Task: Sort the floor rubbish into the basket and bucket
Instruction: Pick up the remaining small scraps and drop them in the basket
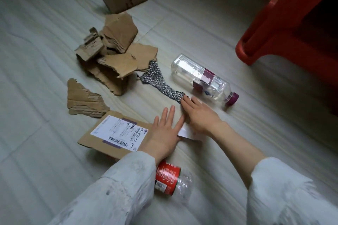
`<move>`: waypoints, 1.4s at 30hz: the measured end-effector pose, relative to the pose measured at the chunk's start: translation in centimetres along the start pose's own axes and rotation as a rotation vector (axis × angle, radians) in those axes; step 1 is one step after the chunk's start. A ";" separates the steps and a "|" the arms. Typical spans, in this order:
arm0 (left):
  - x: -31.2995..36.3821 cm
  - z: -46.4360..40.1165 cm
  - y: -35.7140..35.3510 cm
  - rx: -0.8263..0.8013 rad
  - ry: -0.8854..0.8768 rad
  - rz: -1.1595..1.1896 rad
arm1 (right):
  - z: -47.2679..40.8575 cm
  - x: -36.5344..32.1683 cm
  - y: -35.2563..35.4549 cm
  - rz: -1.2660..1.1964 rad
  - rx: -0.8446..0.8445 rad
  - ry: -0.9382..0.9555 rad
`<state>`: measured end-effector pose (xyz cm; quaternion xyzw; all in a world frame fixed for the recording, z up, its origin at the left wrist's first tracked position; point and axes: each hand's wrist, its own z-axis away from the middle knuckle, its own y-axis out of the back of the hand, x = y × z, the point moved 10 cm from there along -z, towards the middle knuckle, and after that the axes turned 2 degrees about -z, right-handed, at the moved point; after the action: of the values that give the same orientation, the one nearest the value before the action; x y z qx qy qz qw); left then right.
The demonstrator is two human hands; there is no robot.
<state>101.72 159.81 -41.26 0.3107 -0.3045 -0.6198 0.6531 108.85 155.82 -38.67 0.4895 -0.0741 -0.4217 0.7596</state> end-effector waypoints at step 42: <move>16.5 10.5 0.9 0.251 -0.261 0.374 | 31.2 12.4 -13.0 -0.412 0.280 -0.828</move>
<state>94.85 143.05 -33.82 0.2449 -0.5129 -0.4807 0.6678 92.94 123.52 -36.94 0.3824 -0.3277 -0.7090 0.4937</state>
